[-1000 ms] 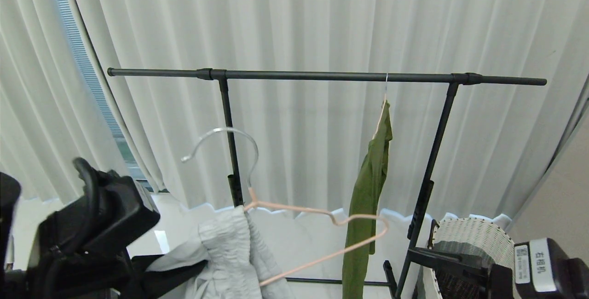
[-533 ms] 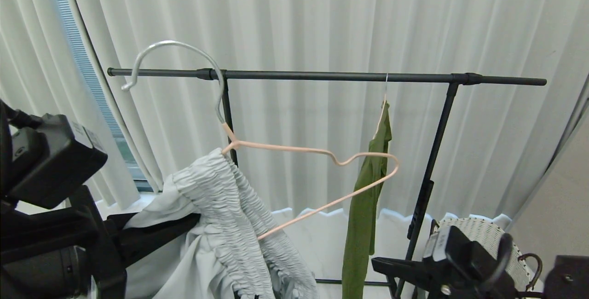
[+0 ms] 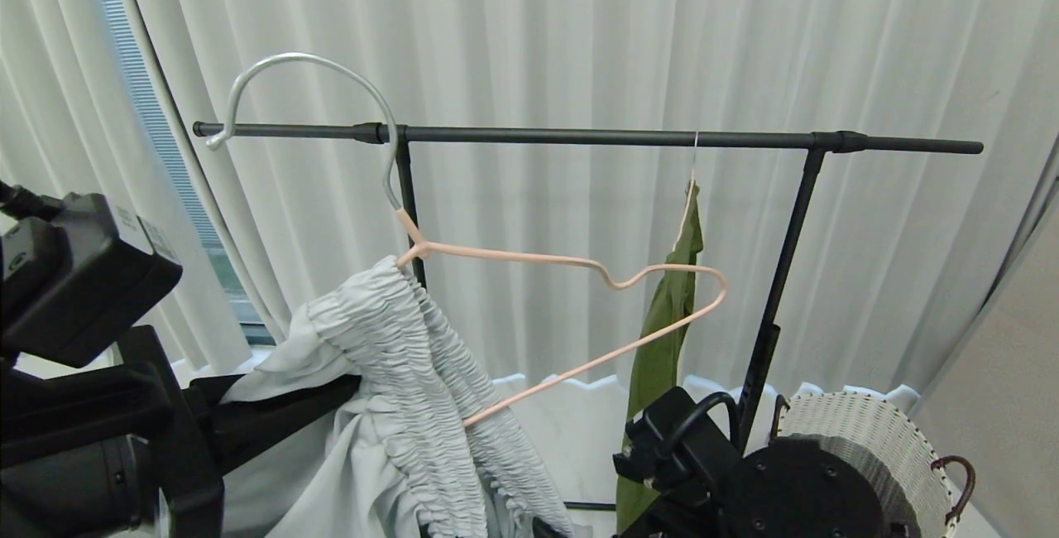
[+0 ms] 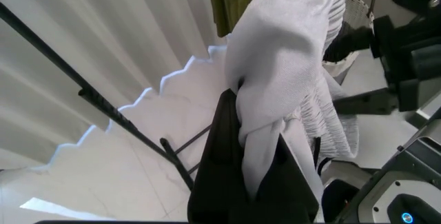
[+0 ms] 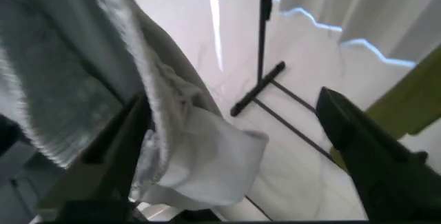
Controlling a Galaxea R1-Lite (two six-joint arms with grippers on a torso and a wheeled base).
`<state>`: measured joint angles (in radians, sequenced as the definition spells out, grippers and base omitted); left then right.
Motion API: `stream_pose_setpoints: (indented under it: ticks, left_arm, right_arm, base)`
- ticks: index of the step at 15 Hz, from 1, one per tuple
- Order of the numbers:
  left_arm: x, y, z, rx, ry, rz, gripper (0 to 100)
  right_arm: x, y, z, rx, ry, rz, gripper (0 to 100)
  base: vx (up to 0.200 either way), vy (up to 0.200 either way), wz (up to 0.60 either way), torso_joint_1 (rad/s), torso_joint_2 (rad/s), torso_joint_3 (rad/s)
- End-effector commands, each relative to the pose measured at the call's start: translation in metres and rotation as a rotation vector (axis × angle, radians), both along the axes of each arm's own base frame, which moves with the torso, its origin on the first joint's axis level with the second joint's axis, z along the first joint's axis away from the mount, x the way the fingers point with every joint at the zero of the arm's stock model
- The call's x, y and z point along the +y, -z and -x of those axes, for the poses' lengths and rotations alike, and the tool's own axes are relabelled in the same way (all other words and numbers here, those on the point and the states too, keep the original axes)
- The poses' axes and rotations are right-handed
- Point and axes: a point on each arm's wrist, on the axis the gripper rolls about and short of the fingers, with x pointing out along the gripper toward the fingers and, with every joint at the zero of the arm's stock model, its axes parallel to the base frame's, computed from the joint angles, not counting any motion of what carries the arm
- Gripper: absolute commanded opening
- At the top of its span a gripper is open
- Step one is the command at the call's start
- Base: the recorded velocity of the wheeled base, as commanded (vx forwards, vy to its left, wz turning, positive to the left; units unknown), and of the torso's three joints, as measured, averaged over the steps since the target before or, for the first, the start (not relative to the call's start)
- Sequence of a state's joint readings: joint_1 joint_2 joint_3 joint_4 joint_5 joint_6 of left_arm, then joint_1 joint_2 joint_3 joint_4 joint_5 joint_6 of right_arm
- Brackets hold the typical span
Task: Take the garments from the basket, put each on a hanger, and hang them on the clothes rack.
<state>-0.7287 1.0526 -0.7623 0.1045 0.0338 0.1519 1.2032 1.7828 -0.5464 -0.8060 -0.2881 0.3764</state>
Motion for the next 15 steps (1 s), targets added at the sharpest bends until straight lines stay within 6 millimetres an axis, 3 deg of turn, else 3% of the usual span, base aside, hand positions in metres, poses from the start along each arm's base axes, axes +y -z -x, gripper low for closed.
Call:
stream_pose_setpoints:
  ticks: [1, 5, 11, 12, 15]
  left_arm:
    - [0.0, 0.0, 0.0, -0.001, -0.001, 0.0, 0]
    - [0.001, 0.002, 0.0, 0.004, -0.005, -0.007, 0]
    - [0.01, 0.02, 0.008, -0.003, -0.024, -0.076, 0]
    - [0.017, 0.03, 0.015, -0.033, 0.007, -0.139, 0]
    - [0.024, 0.055, 0.023, -0.021, 0.034, -0.239, 0]
  right_arm:
    - [-0.001, 0.01, -0.002, 0.006, 0.022, 0.04, 0]
    - [-0.016, 0.012, -0.01, -0.001, 0.09, 0.065, 0]
    - [-0.072, 0.004, -0.064, -0.079, 0.343, 0.134, 0]
    - [-0.081, 0.002, -0.074, -0.097, 0.374, 0.149, 0]
    - [-0.086, -0.005, -0.074, -0.115, 0.366, 0.14, 0]
  base:
    - [0.0, 0.0, 0.0, 0.0, 0.0, 0.0]
    - [0.0, 0.0, 0.0, 0.0, 0.0, 0.0]
    - [0.0, 0.0, 0.0, 0.0, 0.0, 0.0]
    - [0.0, 0.0, 0.0, 0.0, 0.0, 0.0]
    - [0.0, 0.0, 0.0, 0.0, 0.0, 0.0]
